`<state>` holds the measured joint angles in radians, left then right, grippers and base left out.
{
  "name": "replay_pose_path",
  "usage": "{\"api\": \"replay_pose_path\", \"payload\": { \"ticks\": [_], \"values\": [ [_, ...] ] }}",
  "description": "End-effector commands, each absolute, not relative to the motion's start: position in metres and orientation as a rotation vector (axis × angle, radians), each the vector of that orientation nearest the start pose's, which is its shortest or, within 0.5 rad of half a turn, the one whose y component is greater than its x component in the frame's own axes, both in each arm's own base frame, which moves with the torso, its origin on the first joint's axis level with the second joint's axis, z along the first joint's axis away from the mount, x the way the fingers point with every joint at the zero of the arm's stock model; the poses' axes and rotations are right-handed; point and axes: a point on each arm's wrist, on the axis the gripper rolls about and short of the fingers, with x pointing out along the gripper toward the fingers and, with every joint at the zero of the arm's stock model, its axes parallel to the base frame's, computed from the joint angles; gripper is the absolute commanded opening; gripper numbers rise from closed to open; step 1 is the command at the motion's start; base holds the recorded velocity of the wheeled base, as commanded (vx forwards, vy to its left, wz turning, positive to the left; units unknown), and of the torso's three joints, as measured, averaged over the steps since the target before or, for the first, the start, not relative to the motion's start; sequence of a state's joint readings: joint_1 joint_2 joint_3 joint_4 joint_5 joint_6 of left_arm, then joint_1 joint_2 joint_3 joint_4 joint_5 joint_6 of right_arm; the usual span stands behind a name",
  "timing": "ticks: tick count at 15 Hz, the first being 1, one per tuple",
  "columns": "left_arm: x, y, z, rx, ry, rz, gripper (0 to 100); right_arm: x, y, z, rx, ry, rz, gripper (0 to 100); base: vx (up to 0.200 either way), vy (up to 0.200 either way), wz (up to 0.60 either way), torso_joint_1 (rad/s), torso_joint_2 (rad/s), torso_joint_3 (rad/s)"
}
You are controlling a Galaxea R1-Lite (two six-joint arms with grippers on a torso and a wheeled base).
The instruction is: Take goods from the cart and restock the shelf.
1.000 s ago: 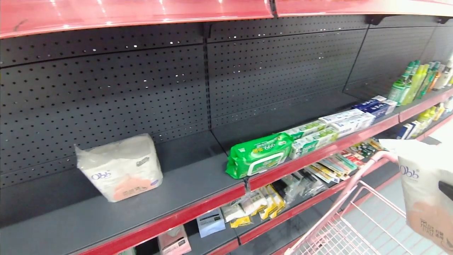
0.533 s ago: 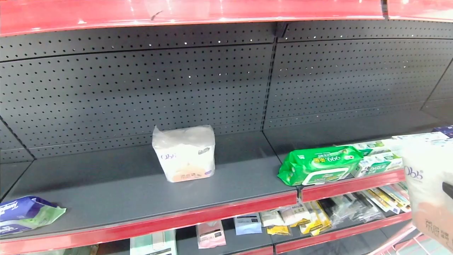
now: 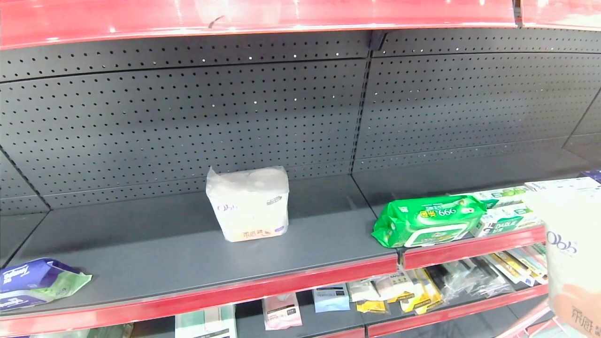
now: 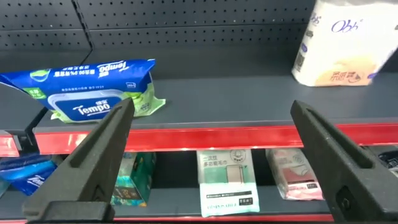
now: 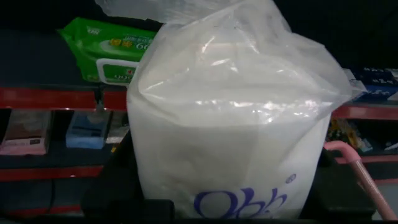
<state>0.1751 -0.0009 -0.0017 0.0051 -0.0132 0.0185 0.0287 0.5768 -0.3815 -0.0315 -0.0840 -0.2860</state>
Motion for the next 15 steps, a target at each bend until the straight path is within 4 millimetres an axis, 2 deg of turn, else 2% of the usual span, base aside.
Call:
{"api": "replay_pose_path", "payload": {
  "ticks": [1, 2, 4, 5, 6, 7, 8, 9, 12, 15],
  "values": [
    [-0.022, -0.005, 0.075, 0.02, 0.004, 0.143, 100, 0.017, -0.001, 0.179, -0.289, 0.094, -0.016, 0, 0.0, 0.0, 0.0, 0.0, 0.0, 0.0],
    [-0.023, -0.005, 0.076, 0.04, 0.002, 0.104, 100, 0.009, 0.0, 0.173, -0.283, 0.057, 0.048, 0, 0.0, 0.0, 0.0, 0.0, 0.0, 0.0],
    [-0.024, -0.005, 0.083, 0.061, -0.022, 0.088, 100, 0.011, 0.001, 0.175, -0.282, 0.06, 0.079, 0, 0.0, 0.0, 0.0, 0.0, 0.0, 0.0],
    [-0.01, -0.002, 0.147, 0.028, 0.046, 0.133, 100, 0.018, 0.001, 0.178, -0.283, 0.088, 0.079, 0, 0.0, 0.0, 0.0, 0.0, 0.0, 0.0],
    [0.0, 0.0, 0.159, 0.002, 0.085, 0.154, 100, 0.02, 0.001, 0.178, -0.283, 0.099, 0.081, 0, 0.0, 0.0, 0.0, 0.0, 0.0, 0.0],
    [0.027, 0.004, 0.174, -0.018, 0.159, 0.152, 100, 0.024, 0.002, 0.177, -0.282, 0.125, 0.085, 0, 0.0, 0.0, 0.0, 0.0, 0.0, 0.0],
    [0.034, 0.005, 0.173, -0.015, 0.181, 0.141, 100, 0.026, 0.002, 0.178, -0.282, 0.132, 0.087, 0, 0.0, 0.0, 0.0, 0.0, 0.0, 0.0],
    [0.051, 0.006, 0.161, -0.023, 0.278, 0.089, 100, 0.029, 0.002, 0.181, -0.279, 0.137, 0.089, 0, 0.0, 0.0, 0.0, 0.0, 0.0, 0.0],
    [0.088, 0.009, 0.153, 0.022, 0.436, -0.077, 100, 0.035, 0.002, 0.182, -0.268, 0.169, 0.091, 0, 0.0, 0.0, 0.0, 0.0, 0.0, 0.0],
    [0.152, 0.015, 0.148, 0.067, 0.442, -0.263, 100, 0.042, 0.002, 0.177, -0.261, 0.226, 0.098, 0, 0.0, 0.0, 0.0, 0.0, 0.0, 0.0]
  ]
}}
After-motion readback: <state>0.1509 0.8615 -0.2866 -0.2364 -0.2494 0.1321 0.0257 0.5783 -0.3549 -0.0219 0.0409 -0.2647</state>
